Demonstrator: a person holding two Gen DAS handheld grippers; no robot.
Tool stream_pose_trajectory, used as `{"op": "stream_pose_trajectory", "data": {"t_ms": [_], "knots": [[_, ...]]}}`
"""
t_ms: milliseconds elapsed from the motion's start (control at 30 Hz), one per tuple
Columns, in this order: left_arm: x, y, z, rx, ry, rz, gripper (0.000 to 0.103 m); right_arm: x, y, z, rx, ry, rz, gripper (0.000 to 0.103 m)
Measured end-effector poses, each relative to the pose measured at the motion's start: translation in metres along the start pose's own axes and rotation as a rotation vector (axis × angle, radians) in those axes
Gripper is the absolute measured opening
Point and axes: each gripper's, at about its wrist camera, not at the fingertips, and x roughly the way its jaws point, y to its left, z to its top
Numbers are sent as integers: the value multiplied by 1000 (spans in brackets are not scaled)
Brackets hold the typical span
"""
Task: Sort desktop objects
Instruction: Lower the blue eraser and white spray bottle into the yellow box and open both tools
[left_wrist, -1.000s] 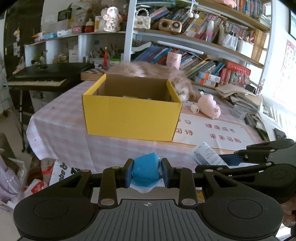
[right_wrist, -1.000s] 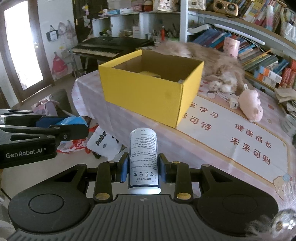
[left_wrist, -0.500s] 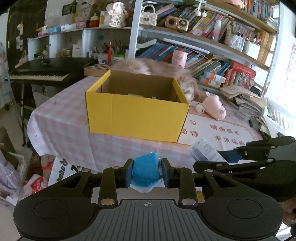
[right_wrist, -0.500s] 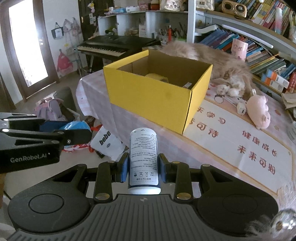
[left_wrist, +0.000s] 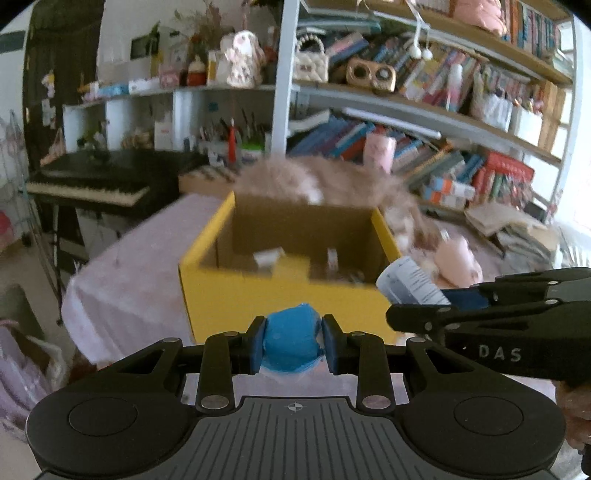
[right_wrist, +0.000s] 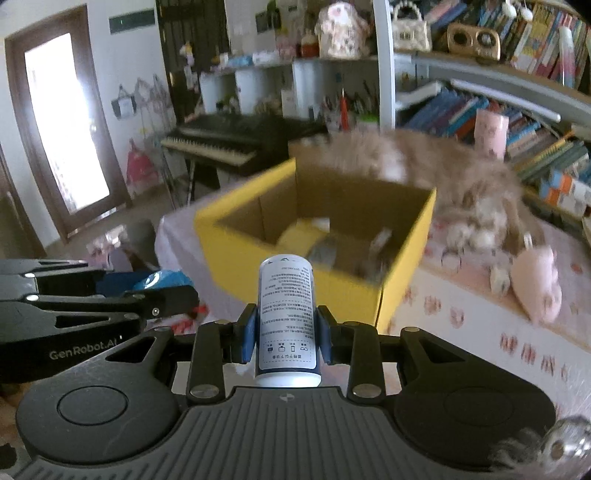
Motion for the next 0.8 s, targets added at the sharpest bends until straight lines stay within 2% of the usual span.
{"op": "stream_pose_trajectory", "data": {"t_ms": [133, 267, 533, 800], "knots": [[17, 4, 25, 10, -35, 15, 30, 15, -13, 31, -1, -57, 0, 30], [43, 2, 45, 41, -44, 27, 30, 38, -26, 56, -14, -74, -2, 30], [103, -4, 60, 73, 33, 34, 30, 94, -59, 73, -21, 4, -24, 30], [134, -24, 53, 128, 126, -24, 30, 125, -87, 81, -38, 40, -39, 30]]}}
